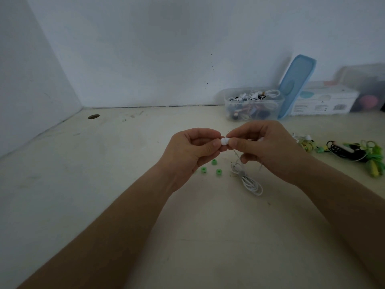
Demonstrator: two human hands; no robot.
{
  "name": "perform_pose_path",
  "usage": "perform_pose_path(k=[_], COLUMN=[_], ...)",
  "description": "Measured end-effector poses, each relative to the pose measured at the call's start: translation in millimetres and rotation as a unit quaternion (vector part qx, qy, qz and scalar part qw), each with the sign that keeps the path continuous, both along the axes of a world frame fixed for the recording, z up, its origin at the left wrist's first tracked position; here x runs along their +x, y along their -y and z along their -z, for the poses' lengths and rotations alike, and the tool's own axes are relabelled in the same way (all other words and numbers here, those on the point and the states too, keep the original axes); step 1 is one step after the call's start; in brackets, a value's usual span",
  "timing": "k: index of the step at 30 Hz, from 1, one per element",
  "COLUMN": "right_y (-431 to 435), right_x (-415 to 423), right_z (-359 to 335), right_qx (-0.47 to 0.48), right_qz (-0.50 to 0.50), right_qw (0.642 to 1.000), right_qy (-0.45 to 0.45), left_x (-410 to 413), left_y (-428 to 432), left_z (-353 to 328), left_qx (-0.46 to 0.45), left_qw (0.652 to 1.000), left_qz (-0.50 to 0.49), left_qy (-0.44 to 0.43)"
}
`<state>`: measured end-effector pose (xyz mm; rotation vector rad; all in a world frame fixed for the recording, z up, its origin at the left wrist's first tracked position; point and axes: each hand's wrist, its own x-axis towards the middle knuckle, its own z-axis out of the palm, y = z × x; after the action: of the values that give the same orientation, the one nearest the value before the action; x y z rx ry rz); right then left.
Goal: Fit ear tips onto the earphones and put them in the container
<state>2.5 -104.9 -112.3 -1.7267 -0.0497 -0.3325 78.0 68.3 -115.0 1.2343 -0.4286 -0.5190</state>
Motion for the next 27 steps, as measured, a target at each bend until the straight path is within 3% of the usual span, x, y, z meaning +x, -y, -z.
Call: perform_pose_path(k=[6, 13, 18, 21, 27], right_y=[1, -1, 0, 0, 4], right_x=[0, -1, 0, 0, -1], right_z=[-1, -1, 0, -2, -9], right_qx=[0.047, 0.008, 0.058, 0.1, 0.207], right_qz=[-0.026, -0.015, -0.032, -0.038, -0.038], right_qw=[0.998, 1.0, 0.998, 0.994, 0.978], right_qy=[-0.014, 0.011, -0.004, -0.018, -0.013], left_x=[0, -1, 0, -2, -16], left_y=[-1, 0, 0, 1, 11], left_z=[-1, 0, -1, -1, -3], left_qx=[-0.01, 0.001, -0.008, 0.077, 0.212], left_qw=[1.0, 1.0, 1.0, 0.992, 0.943], left_qz=[0.013, 0.009, 0.016, 0.006, 0.042], left_qy=[-0.014, 0.006, 0.009, 0.103, 0.252])
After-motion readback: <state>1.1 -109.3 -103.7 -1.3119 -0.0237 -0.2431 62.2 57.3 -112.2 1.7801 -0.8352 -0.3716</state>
